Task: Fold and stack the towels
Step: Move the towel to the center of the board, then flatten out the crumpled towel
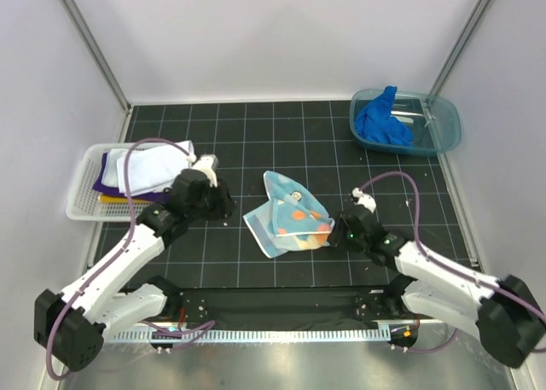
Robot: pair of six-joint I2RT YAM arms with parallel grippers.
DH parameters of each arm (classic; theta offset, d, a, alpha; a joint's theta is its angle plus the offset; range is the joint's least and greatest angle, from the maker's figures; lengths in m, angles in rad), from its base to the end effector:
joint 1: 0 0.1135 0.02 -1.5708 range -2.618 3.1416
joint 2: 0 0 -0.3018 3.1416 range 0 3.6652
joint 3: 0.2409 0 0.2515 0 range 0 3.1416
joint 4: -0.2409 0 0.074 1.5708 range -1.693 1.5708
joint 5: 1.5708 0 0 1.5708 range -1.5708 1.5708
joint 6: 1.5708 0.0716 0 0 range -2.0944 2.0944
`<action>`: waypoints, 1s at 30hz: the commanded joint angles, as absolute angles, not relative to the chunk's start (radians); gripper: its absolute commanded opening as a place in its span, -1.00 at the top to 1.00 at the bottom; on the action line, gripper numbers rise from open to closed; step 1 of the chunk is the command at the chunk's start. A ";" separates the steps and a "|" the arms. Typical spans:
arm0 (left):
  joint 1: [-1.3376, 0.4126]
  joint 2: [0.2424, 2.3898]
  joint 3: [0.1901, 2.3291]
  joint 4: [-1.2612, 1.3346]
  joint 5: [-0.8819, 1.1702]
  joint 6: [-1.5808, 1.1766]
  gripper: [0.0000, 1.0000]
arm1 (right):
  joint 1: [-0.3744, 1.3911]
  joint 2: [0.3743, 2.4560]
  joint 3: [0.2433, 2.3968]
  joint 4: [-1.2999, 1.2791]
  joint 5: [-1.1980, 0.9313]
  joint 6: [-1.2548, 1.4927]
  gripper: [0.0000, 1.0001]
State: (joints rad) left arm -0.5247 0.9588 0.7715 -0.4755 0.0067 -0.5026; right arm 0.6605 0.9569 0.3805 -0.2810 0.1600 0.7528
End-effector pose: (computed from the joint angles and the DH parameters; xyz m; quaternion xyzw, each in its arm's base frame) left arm 0.1837 -0.1069 0.2844 0.0114 0.8986 -0.2181 0.3805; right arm 0.1478 0.1004 0.1680 0.0710 0.9318 0.1690 0.3133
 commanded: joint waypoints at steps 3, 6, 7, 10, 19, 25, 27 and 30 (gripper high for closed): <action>-0.609 1.045 0.663 -0.262 -0.027 -0.664 0.09 | 0.680 0.698 0.471 -0.399 0.330 0.750 -0.05; -0.617 1.129 0.641 -0.200 -0.051 -0.670 0.08 | 0.683 0.733 0.535 -0.394 0.292 0.694 -0.04; -0.618 1.158 0.638 -0.183 -0.055 -0.669 0.07 | 0.689 0.751 0.546 -0.378 0.279 0.684 -0.03; -0.618 1.271 0.655 -0.129 -0.072 -0.667 0.03 | 0.754 0.857 0.594 -0.316 0.296 0.655 -0.02; -0.618 1.504 0.724 -0.057 -0.193 -0.727 -0.06 | 1.057 1.221 0.776 -0.184 0.463 0.615 0.02; -0.641 1.594 0.733 -0.043 -0.281 -0.758 0.05 | 1.124 1.459 0.847 -0.137 0.564 0.620 0.04; -0.658 1.600 0.724 -0.045 -0.296 -0.767 0.08 | 1.126 1.492 0.847 -0.127 0.592 0.632 0.03; -0.678 1.591 0.690 -0.035 -0.308 -0.793 0.09 | 1.126 1.517 0.827 -0.082 0.580 0.630 0.00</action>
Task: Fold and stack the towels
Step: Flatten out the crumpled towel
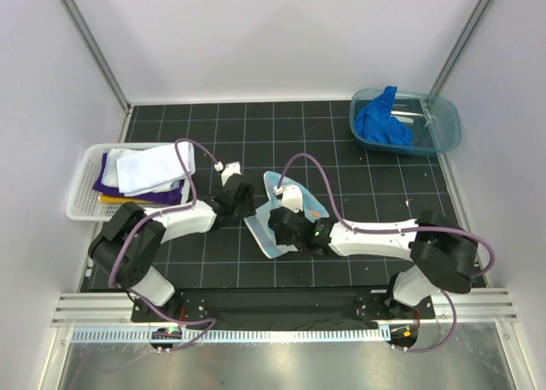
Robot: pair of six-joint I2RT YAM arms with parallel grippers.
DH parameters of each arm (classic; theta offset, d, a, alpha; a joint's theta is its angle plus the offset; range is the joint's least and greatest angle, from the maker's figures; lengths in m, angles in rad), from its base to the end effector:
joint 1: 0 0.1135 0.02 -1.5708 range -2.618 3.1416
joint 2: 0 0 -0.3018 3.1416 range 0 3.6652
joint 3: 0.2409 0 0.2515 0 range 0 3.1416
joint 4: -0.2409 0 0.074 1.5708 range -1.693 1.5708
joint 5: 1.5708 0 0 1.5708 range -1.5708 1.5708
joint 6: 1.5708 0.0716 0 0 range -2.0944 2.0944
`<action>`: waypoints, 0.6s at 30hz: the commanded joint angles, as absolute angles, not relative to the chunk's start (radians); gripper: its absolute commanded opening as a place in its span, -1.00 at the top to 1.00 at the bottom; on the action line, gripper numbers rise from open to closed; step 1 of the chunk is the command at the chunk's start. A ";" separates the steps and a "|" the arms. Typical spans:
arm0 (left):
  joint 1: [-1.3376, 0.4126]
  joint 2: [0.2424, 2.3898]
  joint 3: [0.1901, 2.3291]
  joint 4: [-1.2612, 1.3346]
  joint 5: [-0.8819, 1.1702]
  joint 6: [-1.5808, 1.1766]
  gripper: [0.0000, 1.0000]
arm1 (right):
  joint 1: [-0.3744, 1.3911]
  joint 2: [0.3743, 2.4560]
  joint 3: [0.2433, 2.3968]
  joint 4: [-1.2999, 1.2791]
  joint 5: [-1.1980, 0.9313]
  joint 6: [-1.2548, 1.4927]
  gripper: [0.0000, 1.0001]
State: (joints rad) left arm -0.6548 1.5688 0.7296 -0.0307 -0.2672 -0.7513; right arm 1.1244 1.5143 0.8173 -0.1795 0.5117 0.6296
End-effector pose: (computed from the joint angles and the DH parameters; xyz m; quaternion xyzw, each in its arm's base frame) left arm 0.2649 -0.1796 0.1643 -0.0906 0.9276 -0.1246 0.3405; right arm 0.1681 0.2699 0.1992 -0.1393 0.9031 0.1009 0.3934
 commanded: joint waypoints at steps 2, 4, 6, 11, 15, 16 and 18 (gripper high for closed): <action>-0.678 1.577 0.667 -0.031 -0.308 -0.798 0.09 | 1.126 1.534 0.816 -0.061 0.563 0.632 -0.01; -0.680 1.569 0.660 -0.031 -0.307 -0.799 0.09 | 1.126 1.572 0.805 -0.020 0.545 0.632 -0.04; -0.680 1.556 0.649 -0.032 -0.305 -0.798 0.07 | 1.126 1.617 0.807 -0.006 0.529 0.634 -0.06; -0.680 1.520 0.634 -0.044 -0.310 -0.790 0.03 | 1.126 1.696 0.819 0.035 0.531 0.653 -0.08; -0.680 1.471 0.632 -0.072 -0.301 -0.767 0.00 | 1.126 1.698 0.813 0.014 0.558 0.702 0.27; -0.678 1.463 0.632 -0.078 -0.299 -0.764 0.01 | 1.126 1.680 0.802 0.017 0.558 0.706 0.33; -0.678 1.445 0.632 -0.084 -0.282 -0.755 0.00 | 1.126 1.655 0.798 0.009 0.560 0.715 0.45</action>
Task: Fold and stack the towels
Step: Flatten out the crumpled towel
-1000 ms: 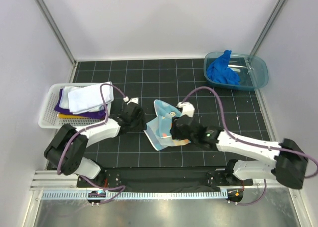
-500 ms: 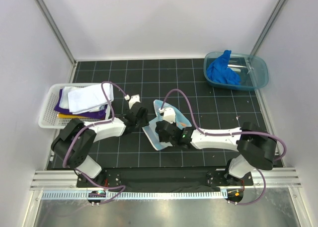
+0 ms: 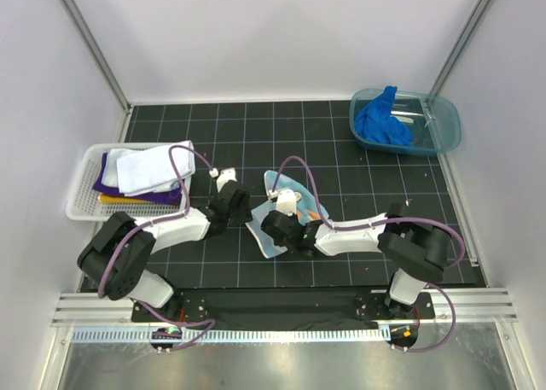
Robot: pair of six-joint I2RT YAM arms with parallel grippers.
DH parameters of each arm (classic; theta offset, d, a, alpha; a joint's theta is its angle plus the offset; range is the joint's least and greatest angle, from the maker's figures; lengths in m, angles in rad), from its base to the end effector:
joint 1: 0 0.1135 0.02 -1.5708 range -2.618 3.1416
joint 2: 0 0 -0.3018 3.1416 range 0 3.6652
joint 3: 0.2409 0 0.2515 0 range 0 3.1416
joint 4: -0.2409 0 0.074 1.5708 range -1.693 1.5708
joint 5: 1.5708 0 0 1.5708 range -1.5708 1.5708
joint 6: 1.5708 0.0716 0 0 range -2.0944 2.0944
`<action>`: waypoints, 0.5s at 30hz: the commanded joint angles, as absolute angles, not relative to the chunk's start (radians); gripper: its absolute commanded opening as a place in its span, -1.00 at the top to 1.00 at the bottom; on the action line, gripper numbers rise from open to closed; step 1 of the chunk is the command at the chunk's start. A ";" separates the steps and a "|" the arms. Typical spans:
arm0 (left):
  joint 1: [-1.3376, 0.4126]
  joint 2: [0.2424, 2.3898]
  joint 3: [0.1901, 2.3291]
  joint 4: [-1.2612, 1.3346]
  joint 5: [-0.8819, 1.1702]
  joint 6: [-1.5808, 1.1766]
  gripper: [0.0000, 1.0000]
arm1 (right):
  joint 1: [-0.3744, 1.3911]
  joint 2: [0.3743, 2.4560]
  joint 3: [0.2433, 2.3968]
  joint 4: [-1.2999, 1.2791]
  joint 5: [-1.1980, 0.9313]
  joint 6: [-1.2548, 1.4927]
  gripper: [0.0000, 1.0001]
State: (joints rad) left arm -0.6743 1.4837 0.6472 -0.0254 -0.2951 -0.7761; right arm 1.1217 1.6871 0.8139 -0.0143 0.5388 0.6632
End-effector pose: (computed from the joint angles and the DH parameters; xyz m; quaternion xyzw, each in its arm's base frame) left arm 0.2432 -0.1677 0.1649 -0.0981 0.9239 -0.1245 0.3484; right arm 0.1822 0.2934 0.1596 -0.1195 0.9047 0.0941 0.3979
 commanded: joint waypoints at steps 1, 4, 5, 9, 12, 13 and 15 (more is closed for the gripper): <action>-0.678 1.440 0.634 -0.097 -0.278 -0.749 0.01 | 1.126 1.632 0.799 0.006 0.557 0.715 0.48; -0.680 1.428 0.632 -0.103 -0.246 -0.742 0.02 | 1.126 1.595 0.810 -0.031 0.554 0.718 0.56; -0.680 1.428 0.630 -0.103 -0.236 -0.744 0.02 | 1.126 1.576 0.814 -0.046 0.551 0.716 0.57; -0.681 1.430 0.623 -0.098 -0.215 -0.758 0.01 | 1.123 1.555 0.836 -0.069 0.534 0.721 0.57; -0.681 1.445 0.623 -0.087 -0.198 -0.776 0.00 | 1.112 1.554 0.834 -0.069 0.523 0.742 0.64; -0.684 1.450 0.623 -0.086 -0.186 -0.782 0.00 | 1.109 1.554 0.833 -0.071 0.517 0.747 0.66; -0.690 1.448 0.620 -0.089 -0.187 -0.798 0.00 | 1.101 1.562 0.833 -0.075 0.514 0.756 0.71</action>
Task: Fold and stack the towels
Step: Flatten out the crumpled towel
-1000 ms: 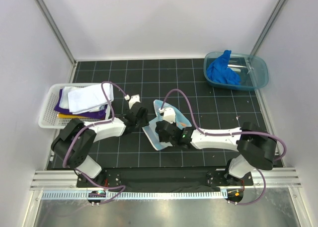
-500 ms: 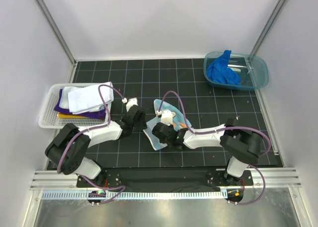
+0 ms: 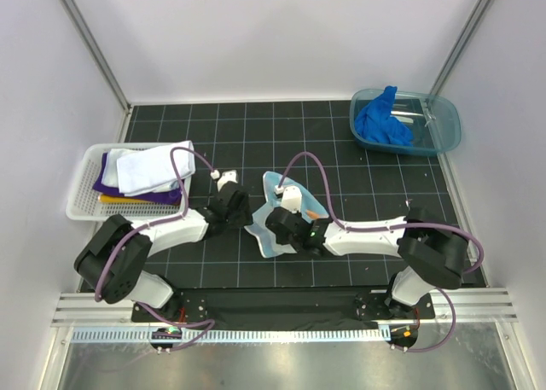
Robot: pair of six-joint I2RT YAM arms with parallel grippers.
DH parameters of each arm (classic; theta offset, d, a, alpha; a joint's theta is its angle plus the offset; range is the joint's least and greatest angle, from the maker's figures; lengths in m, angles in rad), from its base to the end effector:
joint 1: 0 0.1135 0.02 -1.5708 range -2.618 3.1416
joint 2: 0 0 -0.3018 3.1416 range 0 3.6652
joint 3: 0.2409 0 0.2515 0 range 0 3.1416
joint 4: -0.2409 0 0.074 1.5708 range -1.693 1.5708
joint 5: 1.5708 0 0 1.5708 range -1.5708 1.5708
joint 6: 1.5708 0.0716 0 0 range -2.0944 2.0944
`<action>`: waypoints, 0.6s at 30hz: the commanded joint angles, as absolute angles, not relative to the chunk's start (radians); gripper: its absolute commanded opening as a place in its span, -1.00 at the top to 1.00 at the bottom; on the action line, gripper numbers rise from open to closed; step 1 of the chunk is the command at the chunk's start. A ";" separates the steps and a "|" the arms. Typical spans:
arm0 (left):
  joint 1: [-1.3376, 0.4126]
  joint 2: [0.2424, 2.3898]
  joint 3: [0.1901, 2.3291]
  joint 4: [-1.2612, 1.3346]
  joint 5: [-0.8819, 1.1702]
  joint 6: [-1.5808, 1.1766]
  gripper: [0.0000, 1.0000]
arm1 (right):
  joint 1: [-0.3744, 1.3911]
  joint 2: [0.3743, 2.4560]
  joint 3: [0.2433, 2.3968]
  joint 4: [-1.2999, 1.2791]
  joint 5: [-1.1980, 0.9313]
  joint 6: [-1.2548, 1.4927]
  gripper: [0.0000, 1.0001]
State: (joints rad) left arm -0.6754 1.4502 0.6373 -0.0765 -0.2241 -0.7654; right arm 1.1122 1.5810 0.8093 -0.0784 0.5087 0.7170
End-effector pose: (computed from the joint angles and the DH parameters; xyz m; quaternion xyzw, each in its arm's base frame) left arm 0.2330 -0.1662 0.1653 -0.0795 0.9340 -0.1398 0.3191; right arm 0.1774 0.2805 0.1854 -0.0908 0.9055 0.1267 0.3948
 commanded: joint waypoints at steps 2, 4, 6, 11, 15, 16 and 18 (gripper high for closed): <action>-0.698 1.445 0.608 -0.094 -0.209 -0.811 0.00 | 1.098 1.566 0.833 -0.083 0.512 0.761 0.73; -0.704 1.440 0.604 -0.118 -0.224 -0.828 0.00 | 1.097 1.572 0.831 -0.083 0.508 0.761 0.73; -0.706 1.428 0.598 -0.162 -0.256 -0.839 0.01 | 1.095 1.575 0.825 -0.080 0.505 0.761 0.73; -0.712 1.362 0.568 -0.224 -0.311 -0.890 -0.03 | 1.089 1.583 0.805 -0.035 0.471 0.765 0.67; -0.753 1.345 0.569 -0.271 -0.391 -0.997 -0.01 | 1.088 1.597 0.805 -0.011 0.446 0.764 0.64; -0.761 1.359 0.584 -0.281 -0.405 -1.052 0.02 | 1.088 1.600 0.807 -0.005 0.442 0.762 0.64; -0.781 1.385 0.609 -0.331 -0.439 -1.094 0.03 | 1.086 1.606 0.807 -0.006 0.428 0.761 0.63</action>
State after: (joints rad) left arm -0.7502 1.3579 0.5873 -0.2070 -0.3511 -0.9691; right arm 1.0908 1.5940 0.8078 -0.0601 0.4404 0.7452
